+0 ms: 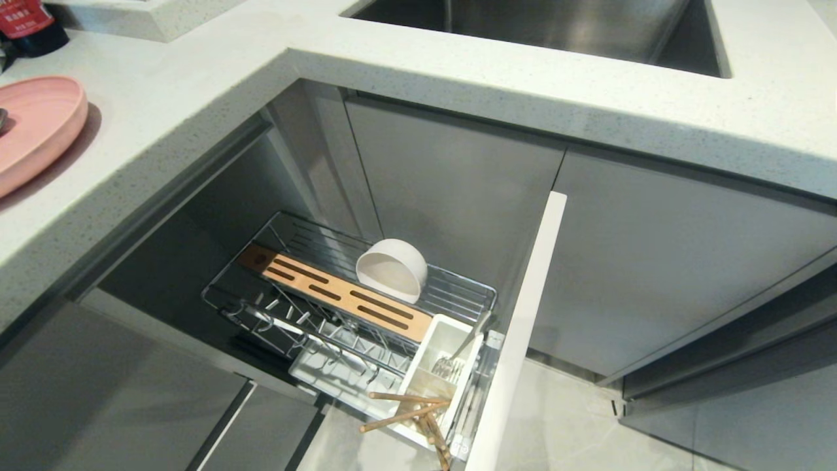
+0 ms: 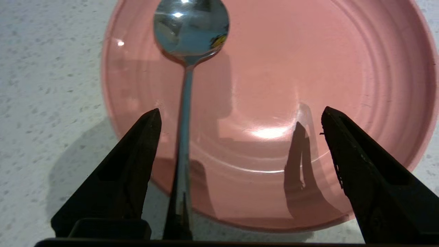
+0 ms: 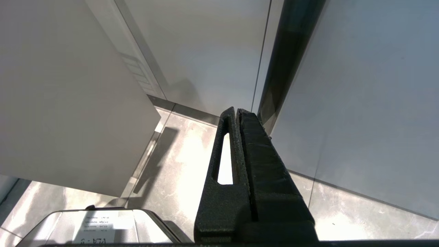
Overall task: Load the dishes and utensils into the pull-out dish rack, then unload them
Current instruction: Pick up the spoon and place it in the cupboard
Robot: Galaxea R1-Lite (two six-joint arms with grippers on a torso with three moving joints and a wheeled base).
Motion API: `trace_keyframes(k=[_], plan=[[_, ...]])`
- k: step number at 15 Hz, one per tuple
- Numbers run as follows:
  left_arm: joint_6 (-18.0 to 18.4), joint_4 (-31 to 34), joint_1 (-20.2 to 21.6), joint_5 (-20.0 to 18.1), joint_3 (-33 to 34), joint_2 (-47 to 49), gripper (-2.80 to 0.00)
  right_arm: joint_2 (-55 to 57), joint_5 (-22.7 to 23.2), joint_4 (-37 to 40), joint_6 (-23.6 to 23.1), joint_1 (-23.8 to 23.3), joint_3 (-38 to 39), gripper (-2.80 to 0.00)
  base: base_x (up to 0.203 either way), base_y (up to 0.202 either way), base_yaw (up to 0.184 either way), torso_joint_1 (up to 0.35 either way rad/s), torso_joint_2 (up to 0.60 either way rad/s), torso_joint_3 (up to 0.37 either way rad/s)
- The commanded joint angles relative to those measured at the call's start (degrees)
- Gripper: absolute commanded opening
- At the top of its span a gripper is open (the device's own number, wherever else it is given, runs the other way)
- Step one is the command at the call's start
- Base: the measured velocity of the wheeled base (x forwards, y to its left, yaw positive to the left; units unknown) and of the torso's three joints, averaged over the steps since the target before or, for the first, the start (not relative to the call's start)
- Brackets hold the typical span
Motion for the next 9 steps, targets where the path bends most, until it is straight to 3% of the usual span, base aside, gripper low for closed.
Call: trace_keyframes(k=[1,3,6,9], plan=[[0.2,0.17,-0.88,-0.3,0.56,-0.56,0.0,0.03,0.04,-0.02,0.0,0.0,0.0,-2.8,0.0,0.0,0.0,0.0,0.0,0.0],[0.11,0.25,-1.55,0.6,0.67,-0.92,0.0,0.03,0.07,-0.02,0.0,0.05,0.0,-2.8,0.0,0.0,0.0,0.0,0.0,0.0],[0.11,0.25,-2.4,5.49,0.67,-1.01,0.0,0.03,-0.01,-0.02,0.0,0.0,0.0,-2.8,0.0,0.0,0.0,0.0,0.0,0.0],[0.11,0.34,-2.71,6.38,0.74,-1.61,0.0,0.03,0.05,-0.02,0.0,0.0,0.0,-2.8,0.0,0.0,0.0,0.0,0.0,0.0]])
